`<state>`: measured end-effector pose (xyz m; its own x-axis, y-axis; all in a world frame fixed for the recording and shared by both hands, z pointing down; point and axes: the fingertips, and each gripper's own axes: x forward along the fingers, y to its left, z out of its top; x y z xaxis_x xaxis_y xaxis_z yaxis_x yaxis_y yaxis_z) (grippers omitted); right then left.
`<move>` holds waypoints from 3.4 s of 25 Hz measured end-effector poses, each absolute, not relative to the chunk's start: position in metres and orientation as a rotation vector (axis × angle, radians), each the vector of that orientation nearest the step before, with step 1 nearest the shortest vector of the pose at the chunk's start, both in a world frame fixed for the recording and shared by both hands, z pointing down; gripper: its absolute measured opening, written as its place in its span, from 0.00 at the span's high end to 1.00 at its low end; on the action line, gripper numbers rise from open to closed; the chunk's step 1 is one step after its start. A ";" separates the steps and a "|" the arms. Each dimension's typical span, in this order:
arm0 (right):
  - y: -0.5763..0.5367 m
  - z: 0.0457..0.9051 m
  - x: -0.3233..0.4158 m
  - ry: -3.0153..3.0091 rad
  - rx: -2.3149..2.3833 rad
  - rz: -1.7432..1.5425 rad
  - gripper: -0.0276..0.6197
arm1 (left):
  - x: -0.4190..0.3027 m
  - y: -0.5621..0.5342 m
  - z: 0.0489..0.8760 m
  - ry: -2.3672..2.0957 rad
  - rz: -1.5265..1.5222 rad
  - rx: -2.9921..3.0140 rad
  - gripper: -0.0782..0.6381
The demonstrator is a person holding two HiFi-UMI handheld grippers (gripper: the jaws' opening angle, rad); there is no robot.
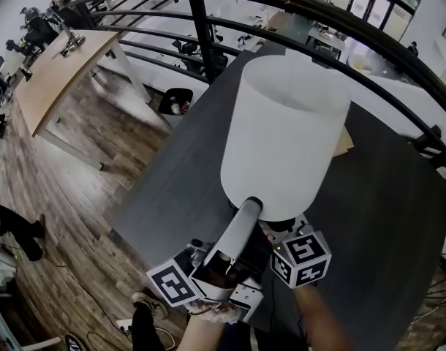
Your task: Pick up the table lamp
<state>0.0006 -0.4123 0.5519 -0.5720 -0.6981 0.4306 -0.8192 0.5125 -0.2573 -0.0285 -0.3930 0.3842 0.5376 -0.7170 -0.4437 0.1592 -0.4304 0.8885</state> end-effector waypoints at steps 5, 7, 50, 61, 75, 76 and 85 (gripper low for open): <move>-0.411 0.547 0.003 -2.502 1.300 0.623 0.74 | -0.025 -0.390 0.382 -0.459 -1.054 1.757 0.72; -0.412 0.545 0.004 -2.506 1.306 0.630 0.74 | -0.023 -0.390 0.382 -0.460 -1.046 1.755 0.72; -0.371 0.409 -0.003 -2.590 1.392 0.521 0.75 | -0.033 -0.336 0.246 -0.336 -1.080 1.905 0.72; -0.360 0.387 -0.005 -2.597 1.420 0.510 0.75 | -0.035 -0.322 0.226 -0.317 -1.082 1.932 0.72; -0.354 0.372 -0.009 -2.593 1.449 0.502 0.76 | -0.038 -0.315 0.212 -0.306 -1.083 1.947 0.73; -0.355 0.371 -0.009 -2.594 1.450 0.504 0.76 | -0.038 -0.315 0.211 -0.305 -1.081 1.950 0.73; -0.359 0.368 -0.004 -2.588 1.449 0.502 0.76 | -0.034 -0.322 0.209 -0.305 -1.083 1.940 0.73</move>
<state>-0.0040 -0.3593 0.3683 -0.5291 -0.8029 0.2745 -0.8473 0.4826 -0.2216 -0.0339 -0.3215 0.2092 0.5916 -0.5693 -0.5709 0.1869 -0.5920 0.7840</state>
